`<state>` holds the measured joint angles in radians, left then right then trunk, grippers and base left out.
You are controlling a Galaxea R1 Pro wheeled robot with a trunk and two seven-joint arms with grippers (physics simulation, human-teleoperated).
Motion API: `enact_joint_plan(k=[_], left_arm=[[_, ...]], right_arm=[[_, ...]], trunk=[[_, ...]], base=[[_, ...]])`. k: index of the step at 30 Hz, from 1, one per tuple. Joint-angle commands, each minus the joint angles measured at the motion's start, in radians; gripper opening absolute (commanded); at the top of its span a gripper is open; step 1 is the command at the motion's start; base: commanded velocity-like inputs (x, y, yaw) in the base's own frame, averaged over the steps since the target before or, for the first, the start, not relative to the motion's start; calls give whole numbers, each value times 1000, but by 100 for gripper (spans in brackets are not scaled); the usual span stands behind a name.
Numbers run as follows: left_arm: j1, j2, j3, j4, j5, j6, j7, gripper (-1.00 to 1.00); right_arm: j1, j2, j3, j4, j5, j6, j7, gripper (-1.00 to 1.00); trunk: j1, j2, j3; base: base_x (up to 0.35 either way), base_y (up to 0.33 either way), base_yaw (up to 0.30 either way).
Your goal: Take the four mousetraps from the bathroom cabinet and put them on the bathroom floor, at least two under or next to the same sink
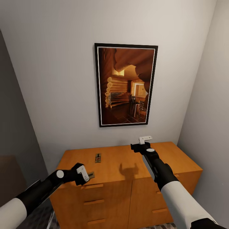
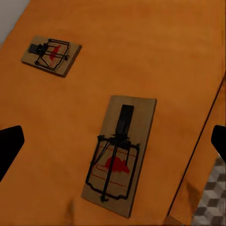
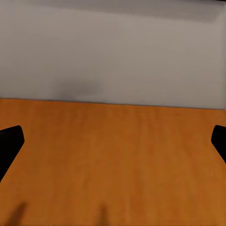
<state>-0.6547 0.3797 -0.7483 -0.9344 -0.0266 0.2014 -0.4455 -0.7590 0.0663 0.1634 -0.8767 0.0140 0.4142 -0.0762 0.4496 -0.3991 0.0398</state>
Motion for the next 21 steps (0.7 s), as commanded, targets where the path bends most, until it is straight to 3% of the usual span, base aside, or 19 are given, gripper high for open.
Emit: enact_joint_plan(k=[1,9,21], left_arm=[[0,1,2,1,-2,-1,-14,100],[0,-10,79,12,-4,-46,-85,100],[-1,-11,106,11,0,-52,-101,100]], right_arm=[[0,0,3,-1,1,6,-5,100],[0,0,4,3,1,5,-5,100],[0,0,5,11,2,5,-5,100]], trunk=[[0,-1,-1],[0,-1,-1],[0,-1,-1]], base=[[0,0,0],[0,0,0],[0,0,0]])
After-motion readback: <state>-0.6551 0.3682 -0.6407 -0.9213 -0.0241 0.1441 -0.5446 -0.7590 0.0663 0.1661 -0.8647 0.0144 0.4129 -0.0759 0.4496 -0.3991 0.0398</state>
